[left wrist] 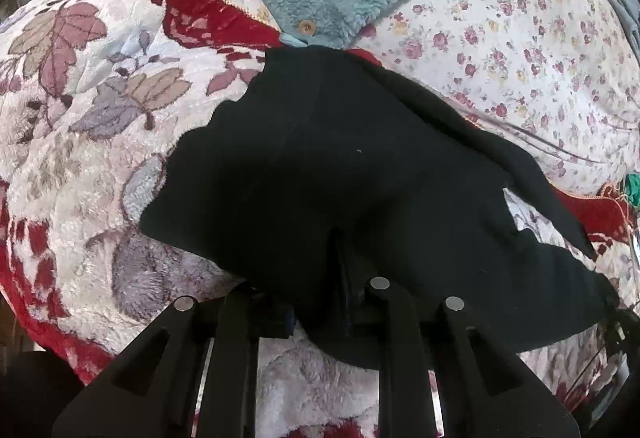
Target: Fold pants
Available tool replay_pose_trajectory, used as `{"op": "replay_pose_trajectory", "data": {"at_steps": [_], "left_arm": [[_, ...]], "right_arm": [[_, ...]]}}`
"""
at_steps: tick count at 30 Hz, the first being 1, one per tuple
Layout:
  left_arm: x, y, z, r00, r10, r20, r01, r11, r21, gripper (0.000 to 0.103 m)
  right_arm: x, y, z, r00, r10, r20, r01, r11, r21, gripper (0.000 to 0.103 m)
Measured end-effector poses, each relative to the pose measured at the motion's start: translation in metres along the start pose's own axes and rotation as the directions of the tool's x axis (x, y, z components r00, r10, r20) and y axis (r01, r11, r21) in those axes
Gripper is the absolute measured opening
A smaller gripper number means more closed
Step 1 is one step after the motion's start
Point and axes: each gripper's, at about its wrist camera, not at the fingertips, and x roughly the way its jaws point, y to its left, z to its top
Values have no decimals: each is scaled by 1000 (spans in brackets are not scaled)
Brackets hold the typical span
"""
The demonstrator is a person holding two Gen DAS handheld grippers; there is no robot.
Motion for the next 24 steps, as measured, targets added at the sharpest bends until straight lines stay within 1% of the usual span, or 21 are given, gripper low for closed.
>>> {"op": "replay_pose_trajectory", "data": {"at_steps": [2,3,5,7,8,10,12,13,14,15,16,18,19,20,21,22,23,24], "left_arm": [[-6,2,1,1000,-9,8,9,1000,-4,15],[-8,4,2,1000,-18,9,18,1000,-11,15],[-8,6,3,999,-33,2,33,999,-25,15],[-3,8,1,1000,-23,-12,22,999,-28,16],[-1,8,-1,1000,-19,-19,18,999,-32,16],[-4,9,-4,1000,-8,-17,8,999,-31,24],[-13,10,-5,1000,9,-9,-9,1000,-17,28],[-18,11,-5,1000,8,-8,-8,1000,-9,28],[-26,14,-4,1000,14,-13,-14,1000,-1,28],[-31,16,-3,1000,17,-15,-17,1000,0,28],[-37,18,-2,1000,17,-10,-17,1000,-1,28],[-54,21,1,999,21,26,-21,1000,-2,29],[-60,20,3,999,22,40,-22,1000,1,35],[-68,19,6,999,10,53,-11,1000,5,39],[-71,18,9,998,-5,58,4,1000,5,46],[-73,18,12,998,-24,63,24,1000,2,48],[-75,15,17,997,-49,68,49,999,0,48],[-73,12,20,996,-53,65,53,999,2,48]], "right_arm": [[-21,1,-2,1000,18,22,-18,1000,-12,4],[-31,3,-3,1000,11,28,-11,1000,-24,4],[-38,6,-6,1000,-11,27,12,999,-53,4],[-32,2,-7,997,-77,-1,77,995,-66,4],[-23,-3,-10,991,-126,-37,123,990,-70,4],[-5,-10,-14,971,-214,-105,208,976,-73,7],[-10,-16,-16,979,-185,-88,181,982,-43,10],[-15,-16,-14,979,-188,-79,185,982,-39,16],[-22,-14,-11,975,-213,-57,211,977,-39,27],[-27,-12,-9,974,-223,-41,222,974,-41,30],[-31,-9,-7,976,-215,-32,214,976,-46,31],[-43,0,-3,982,-189,0,189,980,-64,31],[-49,6,-1,983,-182,20,183,981,-70,32],[-54,13,1,987,-155,39,157,985,-70,32],[-56,20,4,992,-121,46,124,990,-69,32],[-56,26,6,996,-80,48,84,994,-69,32],[-52,34,9,998,-43,38,46,996,-74,35],[-46,39,11,1000,-19,23,21,996,-81,37]]}}
